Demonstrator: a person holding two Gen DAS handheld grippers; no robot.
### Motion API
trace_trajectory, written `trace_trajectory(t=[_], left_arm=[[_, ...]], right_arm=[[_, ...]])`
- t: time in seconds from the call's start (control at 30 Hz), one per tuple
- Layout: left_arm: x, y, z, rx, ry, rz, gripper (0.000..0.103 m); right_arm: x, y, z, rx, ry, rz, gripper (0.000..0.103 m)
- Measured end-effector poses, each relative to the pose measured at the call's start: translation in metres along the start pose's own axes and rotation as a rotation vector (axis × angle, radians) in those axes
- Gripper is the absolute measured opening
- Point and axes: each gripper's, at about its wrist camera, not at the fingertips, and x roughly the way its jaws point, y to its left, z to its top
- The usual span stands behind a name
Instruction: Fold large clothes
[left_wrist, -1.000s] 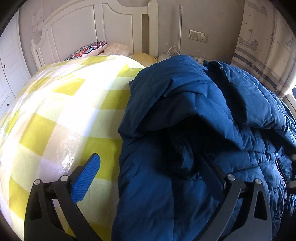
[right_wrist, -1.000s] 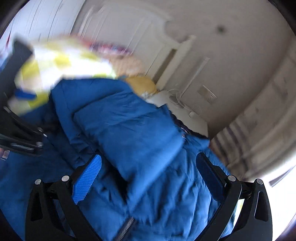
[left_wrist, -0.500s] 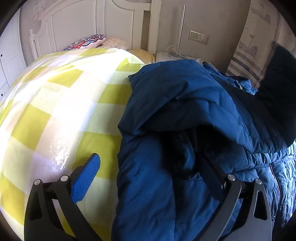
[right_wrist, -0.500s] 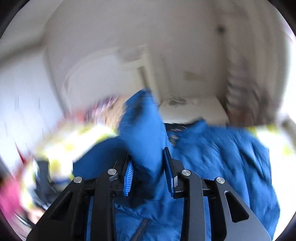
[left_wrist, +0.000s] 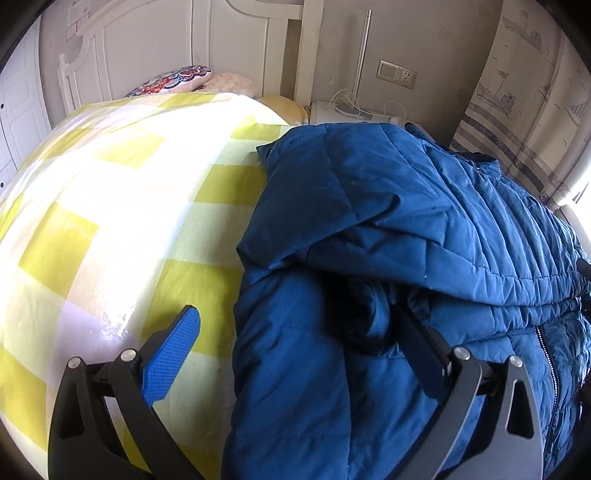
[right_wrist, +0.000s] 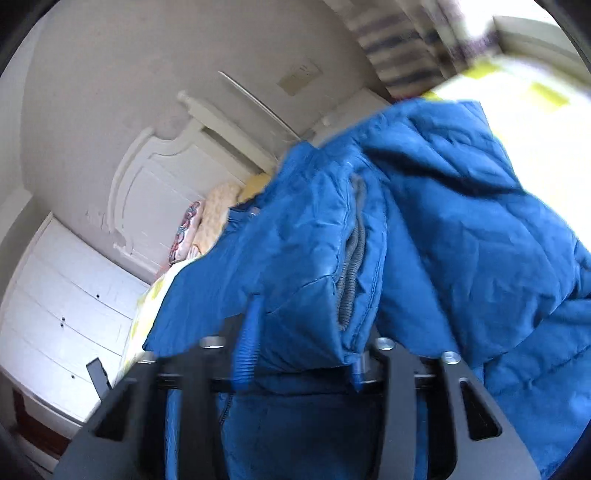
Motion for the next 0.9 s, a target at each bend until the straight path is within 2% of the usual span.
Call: trace_trajectory(t=[0.1,0.17,0.23,0.37,0.43,0.47,0.5,0.53,0.57,0.6,0.63,0.73,0.8,0.83,0.9], left_arm=[[0.000,0.002,0.000,-0.001,0.000,-0.002,0.101],[0.000,0.002,-0.001,0.001,0.000,-0.001,0.101],[0.001,0.003,-0.001,0.000,0.001,-0.003,0.101],[0.001,0.005,0.000,-0.007,0.005,-0.012,0.101],[0.002,0.005,0.000,-0.008,0.005,-0.013,0.101],[0.002,0.005,0.000,-0.007,0.005,-0.012,0.101],[0.002,0.005,0.000,-0.007,0.006,-0.013,0.101],[0.002,0.005,-0.001,-0.007,0.005,-0.013,0.101],[0.002,0.005,-0.001,-0.007,0.005,-0.012,0.101],[0.001,0.005,-0.001,-0.006,0.005,-0.012,0.101],[0.001,0.005,-0.001,-0.005,0.005,-0.012,0.101],[0.001,0.006,-0.002,-0.006,0.005,-0.012,0.101],[0.001,0.005,-0.001,-0.006,0.005,-0.012,0.101],[0.001,0.005,-0.002,-0.006,0.005,-0.012,0.101],[0.001,0.006,-0.001,-0.005,0.005,-0.011,0.101]], right_arm=[[-0.034,0.020,0.006,-0.058,-0.103,0.039,0.027],[-0.053,0.029,0.012,-0.070,-0.141,0.006,0.027],[-0.050,0.020,0.015,-0.061,-0.108,-0.030,0.027],[-0.007,-0.015,0.003,-0.053,0.054,-0.160,0.029],[-0.013,-0.024,0.000,-0.011,0.046,-0.139,0.032],[-0.018,-0.024,0.003,0.008,0.038,-0.148,0.041],[-0.033,-0.019,0.006,0.023,-0.014,-0.205,0.053],[-0.042,-0.014,0.010,0.018,-0.071,-0.254,0.056],[-0.058,-0.001,0.011,-0.024,-0.161,-0.284,0.056],[-0.065,0.011,0.010,-0.076,-0.204,-0.278,0.056],[-0.068,0.035,0.009,-0.193,-0.231,-0.282,0.056],[-0.041,0.085,0.005,-0.437,-0.183,-0.353,0.056],[-0.018,0.106,0.000,-0.552,-0.152,-0.381,0.058],[-0.001,0.112,-0.003,-0.596,-0.122,-0.410,0.061],[0.017,0.108,-0.011,-0.600,-0.068,-0.460,0.070]])
